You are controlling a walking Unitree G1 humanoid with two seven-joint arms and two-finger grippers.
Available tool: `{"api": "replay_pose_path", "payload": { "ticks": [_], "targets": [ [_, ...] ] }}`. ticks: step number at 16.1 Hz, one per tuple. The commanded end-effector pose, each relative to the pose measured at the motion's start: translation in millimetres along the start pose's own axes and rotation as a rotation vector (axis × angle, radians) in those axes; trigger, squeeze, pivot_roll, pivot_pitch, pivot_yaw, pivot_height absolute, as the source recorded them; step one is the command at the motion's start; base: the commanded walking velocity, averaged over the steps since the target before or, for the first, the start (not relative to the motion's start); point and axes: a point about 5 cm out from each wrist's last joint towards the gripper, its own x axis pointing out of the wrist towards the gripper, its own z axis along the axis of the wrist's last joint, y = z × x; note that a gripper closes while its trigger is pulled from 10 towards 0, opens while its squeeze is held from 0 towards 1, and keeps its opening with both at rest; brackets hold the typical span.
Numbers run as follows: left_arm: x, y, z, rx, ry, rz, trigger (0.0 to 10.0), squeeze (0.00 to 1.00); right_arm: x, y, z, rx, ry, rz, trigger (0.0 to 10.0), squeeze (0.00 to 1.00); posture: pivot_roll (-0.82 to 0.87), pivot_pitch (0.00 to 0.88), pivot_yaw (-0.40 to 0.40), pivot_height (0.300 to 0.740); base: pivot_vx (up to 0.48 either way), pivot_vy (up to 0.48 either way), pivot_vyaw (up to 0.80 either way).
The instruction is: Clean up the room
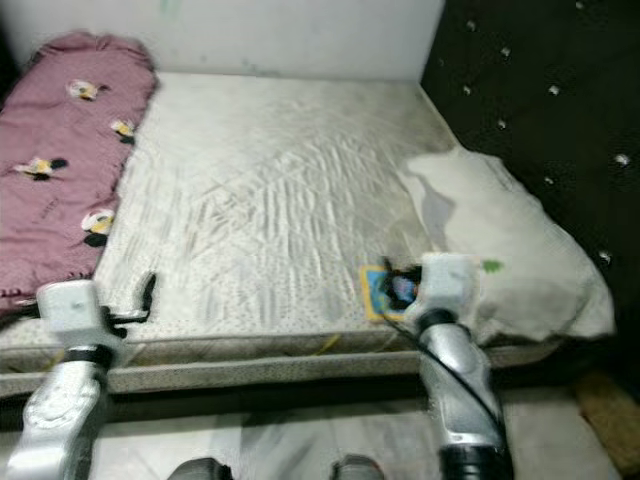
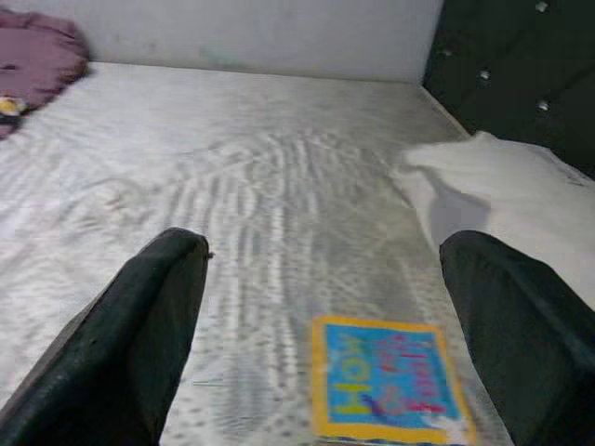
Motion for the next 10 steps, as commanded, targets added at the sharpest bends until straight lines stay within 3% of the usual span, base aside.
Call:
{"api": "replay_pose_path", "payload": {
  "ticks": [1, 4, 10],
  "targets": [
    [1.5, -8.6, 1.2, -0.018, -0.002, -0.024, 10.0, 0.0, -0.6, -9.4, 2.6, -0.013, -0.003, -0.022, 10.0, 0.0, -0.03, 0.0, -0.038, 0.74, 0.0, 0.48, 0.0],
    [1.6, -8.9, 2.1, -0.028, -0.011, -0.026, 10.0, 0.0, 0.0, -9.4, 2.9, -0.016, -0.002, -0.021, 10.0, 0.0, -0.03, 0.0, -0.039, 0.74, 0.0, 0.48, 0.0],
    [1.2, -10.3, 6.0, -0.05, -0.036, -0.051, 10.0, 0.0, 1.9, -8.7, 4.0, -0.024, -0.001, -0.016, 10.0, 0.0, -0.04, 0.0, -0.041, 0.74, 0.0, 0.0, 0.0]
  ]
}}
